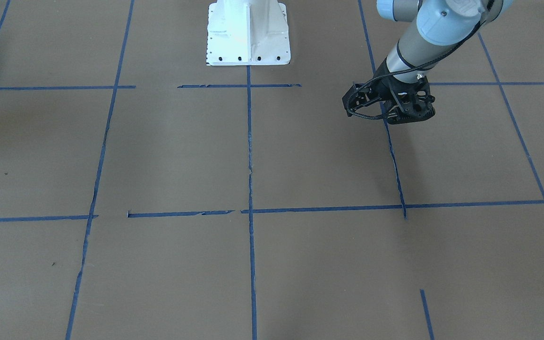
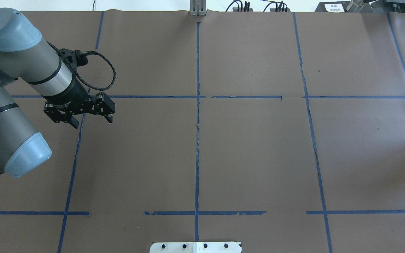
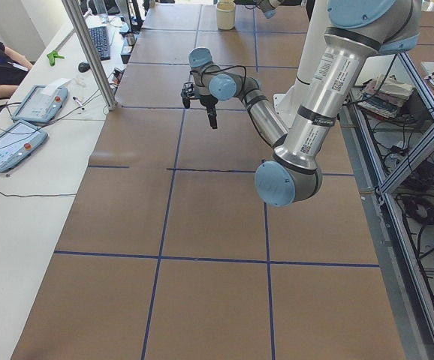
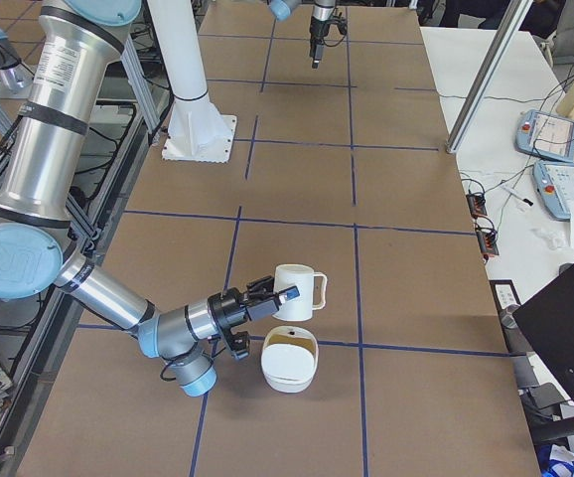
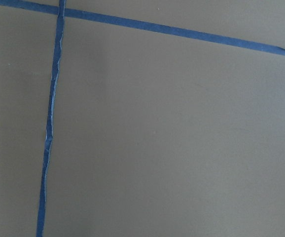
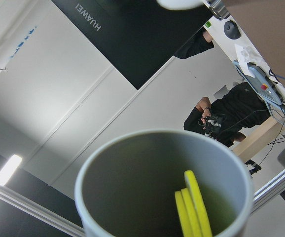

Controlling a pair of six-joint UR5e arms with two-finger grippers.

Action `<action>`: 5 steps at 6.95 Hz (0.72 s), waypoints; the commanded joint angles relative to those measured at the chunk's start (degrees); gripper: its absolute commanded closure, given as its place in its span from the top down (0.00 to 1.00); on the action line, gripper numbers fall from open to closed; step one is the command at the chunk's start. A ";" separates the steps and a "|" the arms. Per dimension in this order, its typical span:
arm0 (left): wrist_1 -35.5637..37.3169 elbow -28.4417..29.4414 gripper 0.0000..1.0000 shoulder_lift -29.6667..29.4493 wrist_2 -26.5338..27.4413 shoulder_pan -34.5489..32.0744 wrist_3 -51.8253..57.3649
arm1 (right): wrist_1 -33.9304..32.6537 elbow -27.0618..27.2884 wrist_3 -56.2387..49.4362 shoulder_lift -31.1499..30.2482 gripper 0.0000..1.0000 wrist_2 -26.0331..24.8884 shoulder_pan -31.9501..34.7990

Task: Left arm hands cup to right arm to dump lemon

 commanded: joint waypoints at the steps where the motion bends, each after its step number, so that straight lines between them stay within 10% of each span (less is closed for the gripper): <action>1: 0.00 0.20 1.00 -0.08 0.00 0.08 -0.07 | 1.22 -0.46 3.62 0.06 0.36 -1.01 0.02; 5: 0.00 0.29 1.00 -0.08 0.00 0.08 -0.07 | 1.75 -0.55 4.85 0.06 0.36 -1.10 0.02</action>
